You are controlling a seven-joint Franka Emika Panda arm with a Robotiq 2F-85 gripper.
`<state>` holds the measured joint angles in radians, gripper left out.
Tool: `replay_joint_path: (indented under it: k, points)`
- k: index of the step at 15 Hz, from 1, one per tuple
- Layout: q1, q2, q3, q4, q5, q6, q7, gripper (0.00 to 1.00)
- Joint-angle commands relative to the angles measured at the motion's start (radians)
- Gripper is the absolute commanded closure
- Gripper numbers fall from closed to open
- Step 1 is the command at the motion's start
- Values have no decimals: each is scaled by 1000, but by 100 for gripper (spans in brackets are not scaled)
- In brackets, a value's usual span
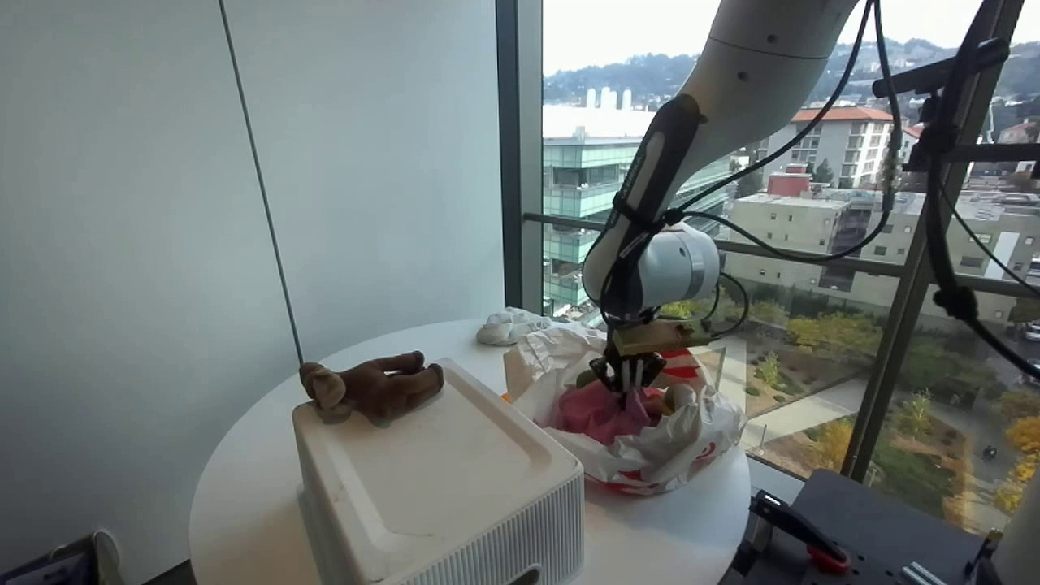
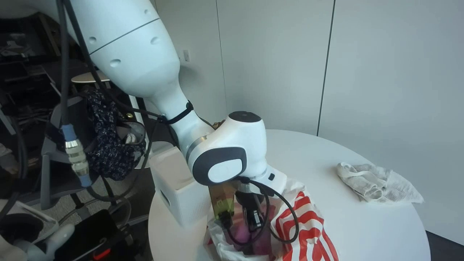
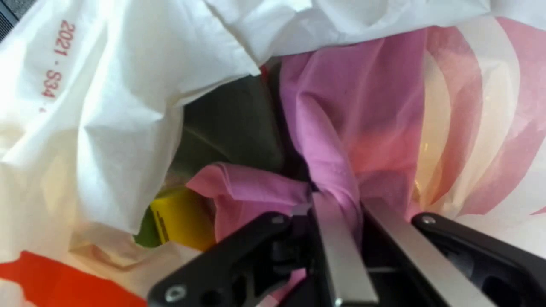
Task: Remove everything from the plastic bag and put it on the white box
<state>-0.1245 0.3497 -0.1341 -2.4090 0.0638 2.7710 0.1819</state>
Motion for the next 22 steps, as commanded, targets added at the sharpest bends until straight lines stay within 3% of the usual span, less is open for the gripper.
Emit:
replay_joint_path:
  k: [1,7,9,13,16,20,22]
  points:
    - [34,-208,-30,-46,-28,-210,25,97]
    - [35,-521,14,-23,-168,-689,86,97]
    - [41,-622,38,-12,-127,-804,6,97]
    - [85,-769,67,-28,-37,-842,-151,97]
    - [146,-839,99,-63,39,-798,-215,97]
    - [259,-829,155,-94,168,-702,-293,97]
    - [320,-776,202,-116,209,-579,-330,97]
